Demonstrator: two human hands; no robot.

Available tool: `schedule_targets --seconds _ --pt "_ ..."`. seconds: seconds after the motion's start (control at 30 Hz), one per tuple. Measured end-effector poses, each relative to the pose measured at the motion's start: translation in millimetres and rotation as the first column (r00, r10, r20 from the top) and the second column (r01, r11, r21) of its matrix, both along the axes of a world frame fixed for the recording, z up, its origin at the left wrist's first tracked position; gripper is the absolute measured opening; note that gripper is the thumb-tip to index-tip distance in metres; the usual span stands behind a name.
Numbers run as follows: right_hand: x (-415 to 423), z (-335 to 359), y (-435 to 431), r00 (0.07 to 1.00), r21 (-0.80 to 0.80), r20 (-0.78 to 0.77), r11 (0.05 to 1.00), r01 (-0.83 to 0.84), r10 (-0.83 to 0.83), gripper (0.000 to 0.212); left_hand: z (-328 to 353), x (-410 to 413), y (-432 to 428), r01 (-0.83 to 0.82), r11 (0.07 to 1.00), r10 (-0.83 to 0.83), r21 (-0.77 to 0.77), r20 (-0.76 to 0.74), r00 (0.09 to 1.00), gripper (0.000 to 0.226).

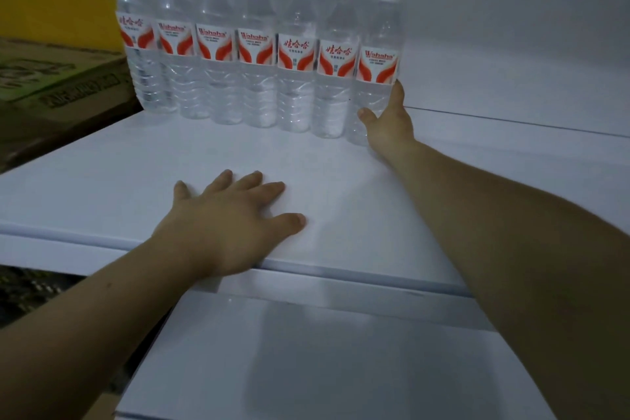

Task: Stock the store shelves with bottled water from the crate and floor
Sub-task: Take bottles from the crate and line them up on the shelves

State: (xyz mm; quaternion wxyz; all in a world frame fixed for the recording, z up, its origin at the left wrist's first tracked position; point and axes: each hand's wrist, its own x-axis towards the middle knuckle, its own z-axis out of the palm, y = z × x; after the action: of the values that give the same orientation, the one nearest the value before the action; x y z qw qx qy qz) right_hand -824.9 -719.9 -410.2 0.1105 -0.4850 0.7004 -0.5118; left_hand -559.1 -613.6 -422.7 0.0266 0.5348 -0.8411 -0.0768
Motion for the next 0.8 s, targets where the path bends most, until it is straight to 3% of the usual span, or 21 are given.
schedule_targets --seconds 0.27,0.37,0.6,0.8 --pt "-2.1 -0.5 -13.6 1.000 -0.009 0.019 1.000 -0.014 0.014 0.074 -1.1 -0.1 0.7 0.001 1.000 -0.001 -0.003 -0.013 1.000 0.085" --pt "-1.1 2.6 -7.1 1.000 0.086 0.022 0.996 -0.019 0.017 0.073 -2.1 0.4 -0.3 0.001 1.000 -0.001 -0.006 -0.016 1.000 0.083" --pt "4.7 30.6 60.6 0.974 0.324 -0.220 0.946 0.028 0.047 0.078 1.8 -0.6 0.5 0.000 1.000 0.000 0.004 -0.005 1.000 0.072" --pt "-0.1 57.6 161.1 0.932 0.460 -0.352 0.883 0.089 0.090 0.075 13.9 0.3 9.9 -0.020 0.998 0.021 0.064 -0.005 1.000 0.079"
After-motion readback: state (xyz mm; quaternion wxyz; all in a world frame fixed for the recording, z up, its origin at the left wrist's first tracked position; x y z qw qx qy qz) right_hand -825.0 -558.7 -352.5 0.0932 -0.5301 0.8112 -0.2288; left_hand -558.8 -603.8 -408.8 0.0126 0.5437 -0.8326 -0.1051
